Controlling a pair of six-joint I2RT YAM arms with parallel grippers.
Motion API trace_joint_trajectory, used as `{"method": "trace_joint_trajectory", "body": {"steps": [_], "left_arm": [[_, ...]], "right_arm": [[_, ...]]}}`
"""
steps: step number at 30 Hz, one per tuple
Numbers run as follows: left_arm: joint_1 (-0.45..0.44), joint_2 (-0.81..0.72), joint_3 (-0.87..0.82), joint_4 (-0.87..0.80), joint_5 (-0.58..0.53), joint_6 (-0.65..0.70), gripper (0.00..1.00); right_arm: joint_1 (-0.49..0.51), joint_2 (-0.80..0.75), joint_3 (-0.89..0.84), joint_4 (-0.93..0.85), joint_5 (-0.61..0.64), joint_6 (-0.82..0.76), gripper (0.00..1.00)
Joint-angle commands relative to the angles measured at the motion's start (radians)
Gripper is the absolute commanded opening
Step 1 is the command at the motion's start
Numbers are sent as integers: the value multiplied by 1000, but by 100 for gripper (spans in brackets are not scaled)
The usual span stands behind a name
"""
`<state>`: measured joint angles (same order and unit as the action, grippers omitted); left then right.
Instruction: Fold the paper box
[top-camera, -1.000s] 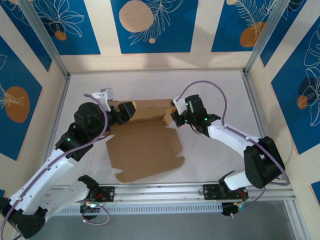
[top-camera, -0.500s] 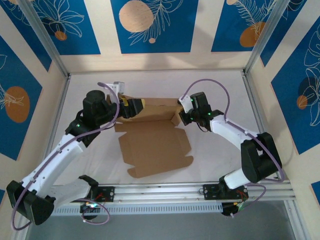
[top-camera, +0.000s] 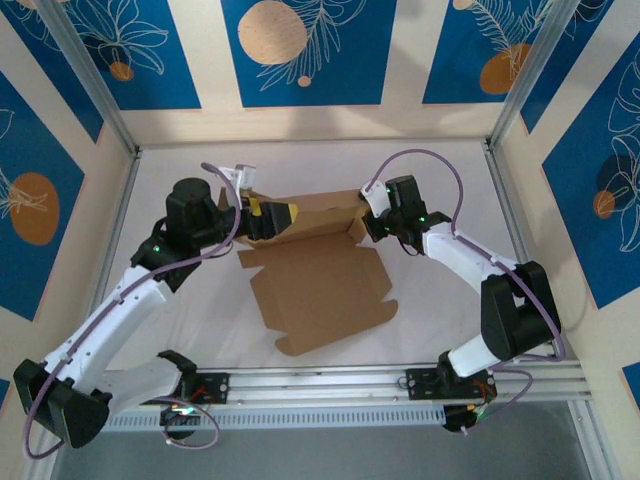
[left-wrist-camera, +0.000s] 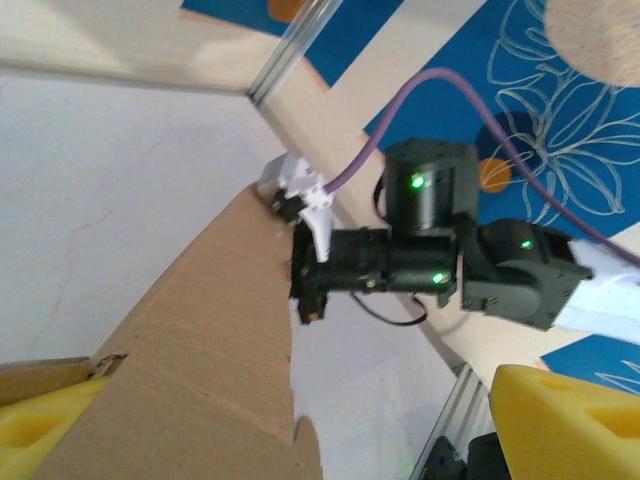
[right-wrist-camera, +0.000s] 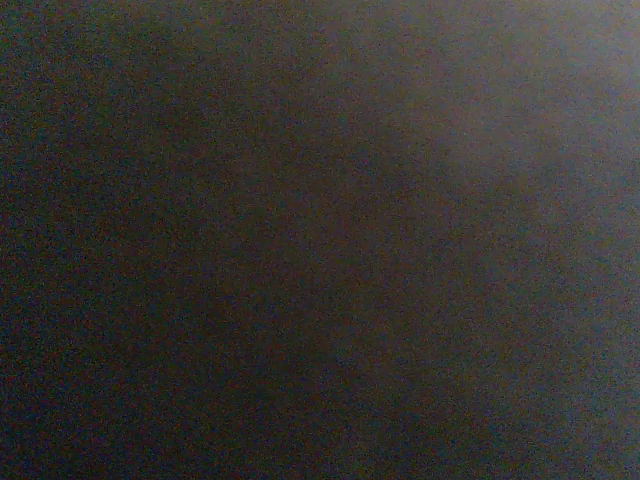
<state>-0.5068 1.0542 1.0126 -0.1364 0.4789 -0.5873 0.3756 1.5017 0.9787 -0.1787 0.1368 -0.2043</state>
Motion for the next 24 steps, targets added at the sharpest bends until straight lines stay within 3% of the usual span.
{"method": "trace_joint_trajectory", "body": {"steps": [1,14,20,24], "left_arm": [[-8,-12,-77,138,-20,-97,86],[-21,34,-307,437,-126,-490,94],[-31,61,-370,447,-193,-583,95],[-60,18,-327,310,-182,-558,96]], "right_arm": [[21,24,34,-26,13,-41,3],[43,37,59,-25,100,131,4],[80,31,33,7,186,156,4],[74,36,30,13,227,127,4]]}}
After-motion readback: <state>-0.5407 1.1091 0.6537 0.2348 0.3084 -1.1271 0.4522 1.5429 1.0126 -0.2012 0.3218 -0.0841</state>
